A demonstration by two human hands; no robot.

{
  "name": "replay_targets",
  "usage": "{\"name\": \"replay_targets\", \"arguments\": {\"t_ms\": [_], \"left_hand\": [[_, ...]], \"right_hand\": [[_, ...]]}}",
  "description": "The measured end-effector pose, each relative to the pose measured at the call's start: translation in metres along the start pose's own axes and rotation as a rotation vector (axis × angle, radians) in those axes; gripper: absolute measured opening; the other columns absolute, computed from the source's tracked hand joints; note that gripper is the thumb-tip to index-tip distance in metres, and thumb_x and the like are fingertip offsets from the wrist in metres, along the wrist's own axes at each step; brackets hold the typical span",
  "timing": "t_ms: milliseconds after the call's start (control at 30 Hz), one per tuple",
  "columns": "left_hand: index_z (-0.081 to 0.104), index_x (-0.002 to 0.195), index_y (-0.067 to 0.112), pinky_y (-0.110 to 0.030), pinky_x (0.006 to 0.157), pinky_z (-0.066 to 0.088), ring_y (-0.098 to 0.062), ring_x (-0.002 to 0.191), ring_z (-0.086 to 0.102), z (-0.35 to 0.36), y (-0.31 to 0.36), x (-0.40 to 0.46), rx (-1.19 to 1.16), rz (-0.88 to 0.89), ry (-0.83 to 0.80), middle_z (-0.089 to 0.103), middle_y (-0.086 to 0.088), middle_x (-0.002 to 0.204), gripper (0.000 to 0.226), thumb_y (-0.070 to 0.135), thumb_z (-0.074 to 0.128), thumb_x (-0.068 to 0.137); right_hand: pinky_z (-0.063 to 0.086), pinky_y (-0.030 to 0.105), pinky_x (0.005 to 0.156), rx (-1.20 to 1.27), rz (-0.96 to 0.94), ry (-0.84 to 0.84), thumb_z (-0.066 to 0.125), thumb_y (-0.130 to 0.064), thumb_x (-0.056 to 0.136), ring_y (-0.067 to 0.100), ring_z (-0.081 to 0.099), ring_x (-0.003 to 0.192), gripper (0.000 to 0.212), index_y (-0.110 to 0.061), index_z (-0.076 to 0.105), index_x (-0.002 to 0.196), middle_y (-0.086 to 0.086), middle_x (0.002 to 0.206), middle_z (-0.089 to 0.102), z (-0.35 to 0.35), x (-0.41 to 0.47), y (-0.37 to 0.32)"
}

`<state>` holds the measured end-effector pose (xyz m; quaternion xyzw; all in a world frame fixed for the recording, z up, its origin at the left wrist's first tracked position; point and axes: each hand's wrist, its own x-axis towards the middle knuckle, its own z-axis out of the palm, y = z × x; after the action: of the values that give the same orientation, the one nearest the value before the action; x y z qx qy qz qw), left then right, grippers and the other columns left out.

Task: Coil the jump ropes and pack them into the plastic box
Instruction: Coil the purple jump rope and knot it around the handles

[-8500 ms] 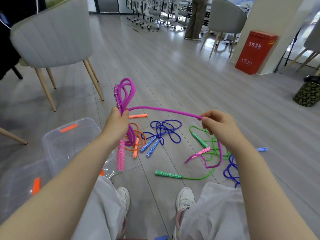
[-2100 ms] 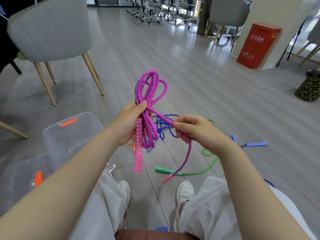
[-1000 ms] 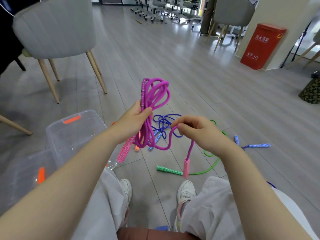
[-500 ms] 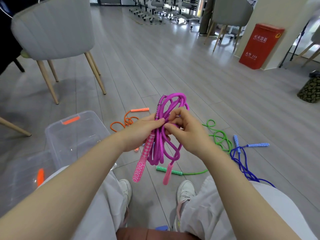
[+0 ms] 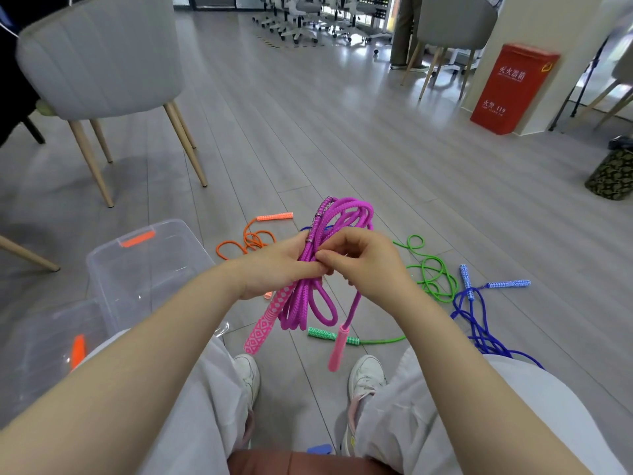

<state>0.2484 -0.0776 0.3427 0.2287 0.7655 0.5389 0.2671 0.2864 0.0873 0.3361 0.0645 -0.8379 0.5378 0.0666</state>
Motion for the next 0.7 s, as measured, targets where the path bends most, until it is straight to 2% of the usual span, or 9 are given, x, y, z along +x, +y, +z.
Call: {"name": "replay_targets", "arguments": {"t_ms": [100, 200, 267, 333, 433, 533, 633, 667, 700], "left_hand": [[0.056, 0.112, 0.019, -0.035, 0.084, 0.055, -0.013, 0.084, 0.065, -0.004, 0.000, -0.001, -0.001, -0.025, 0.014, 0.066, 0.000, 0.090, 0.021, 0.010, 0.057, 0.094], [0.058, 0.105, 0.028, -0.047, 0.086, 0.052, -0.021, 0.081, 0.063, -0.016, -0.004, 0.002, 0.012, -0.044, 0.190, 0.064, -0.005, 0.086, 0.016, 0.018, 0.059, 0.092], [0.058, 0.095, 0.020, -0.055, 0.090, 0.048, -0.024, 0.074, 0.058, -0.026, -0.004, 0.002, -0.130, -0.026, 0.323, 0.060, -0.007, 0.079, 0.008, 0.013, 0.059, 0.091], [0.056, 0.093, 0.014, -0.055, 0.092, 0.047, -0.021, 0.068, 0.059, -0.035, 0.001, -0.001, -0.339, 0.023, 0.336, 0.059, -0.004, 0.075, 0.011, 0.004, 0.052, 0.095], [0.053, 0.092, 0.007, -0.043, 0.077, 0.057, -0.019, 0.065, 0.060, -0.032, 0.010, -0.013, -0.467, 0.056, 0.117, 0.057, -0.006, 0.075, 0.005, 0.003, 0.051, 0.094], [0.051, 0.097, 0.006, -0.039, 0.075, 0.055, -0.019, 0.068, 0.055, -0.016, 0.012, -0.022, -0.383, -0.015, -0.178, 0.056, -0.005, 0.077, 0.010, 0.009, 0.054, 0.088], [0.054, 0.106, 0.019, -0.036, 0.081, 0.053, -0.009, 0.070, 0.056, 0.010, 0.013, -0.024, -0.089, -0.043, -0.349, 0.055, 0.006, 0.078, 0.018, 0.005, 0.053, 0.095], [0.052, 0.113, 0.021, -0.031, 0.081, 0.052, -0.005, 0.072, 0.057, 0.017, 0.012, -0.022, 0.095, -0.018, -0.403, 0.053, 0.006, 0.080, 0.021, 0.008, 0.051, 0.097], [0.049, 0.119, 0.018, -0.029, 0.081, 0.051, -0.005, 0.078, 0.059, 0.026, 0.010, -0.021, 0.296, 0.023, -0.447, 0.051, 0.003, 0.083, 0.022, 0.015, 0.051, 0.097]], "right_hand": [[0.043, 0.016, 0.053, 0.024, 0.036, -0.055, 0.071, -0.013, 0.085, 0.002, 0.054, 0.052, 0.009, -0.016, 0.063, 0.082, -0.001, 0.066, 0.067, -0.009, -0.001, -0.002], [0.047, 0.030, 0.054, 0.158, 0.150, -0.148, 0.065, -0.018, 0.091, 0.016, 0.051, 0.054, 0.016, -0.003, 0.057, 0.095, 0.008, 0.063, 0.063, -0.026, -0.001, -0.003], [0.047, 0.029, 0.056, 0.216, 0.227, -0.273, 0.057, -0.019, 0.097, 0.017, 0.050, 0.056, 0.024, 0.003, 0.060, 0.103, 0.006, 0.064, 0.060, -0.037, -0.002, 0.002], [0.047, 0.025, 0.059, 0.196, 0.256, -0.410, 0.050, -0.023, 0.100, 0.014, 0.049, 0.058, 0.028, -0.002, 0.067, 0.104, 0.003, 0.063, 0.056, -0.044, -0.002, 0.006], [0.041, 0.022, 0.061, 0.131, 0.370, -0.512, 0.046, -0.027, 0.101, 0.011, 0.041, 0.058, 0.033, -0.011, 0.074, 0.091, -0.001, 0.061, 0.044, -0.039, 0.005, 0.014], [0.031, 0.028, 0.064, 0.052, 0.471, -0.651, 0.052, -0.028, 0.097, 0.012, 0.032, 0.056, 0.033, -0.013, 0.060, 0.070, -0.003, 0.059, 0.036, -0.028, 0.009, 0.020], [0.035, 0.022, 0.059, 0.077, 0.566, -0.597, 0.044, -0.009, 0.100, 0.008, 0.043, 0.049, 0.036, -0.012, 0.045, 0.064, -0.012, 0.039, 0.047, -0.032, 0.017, 0.017], [0.037, 0.021, 0.058, 0.035, 0.577, -0.589, 0.042, -0.009, 0.101, 0.004, 0.046, 0.043, 0.039, -0.010, 0.045, 0.063, -0.010, 0.035, 0.047, -0.034, 0.021, 0.016], [0.038, 0.022, 0.059, -0.049, 0.567, -0.683, 0.047, -0.016, 0.101, 0.003, 0.046, 0.041, 0.039, -0.009, 0.049, 0.062, -0.010, 0.038, 0.049, -0.034, 0.024, 0.014]]}}
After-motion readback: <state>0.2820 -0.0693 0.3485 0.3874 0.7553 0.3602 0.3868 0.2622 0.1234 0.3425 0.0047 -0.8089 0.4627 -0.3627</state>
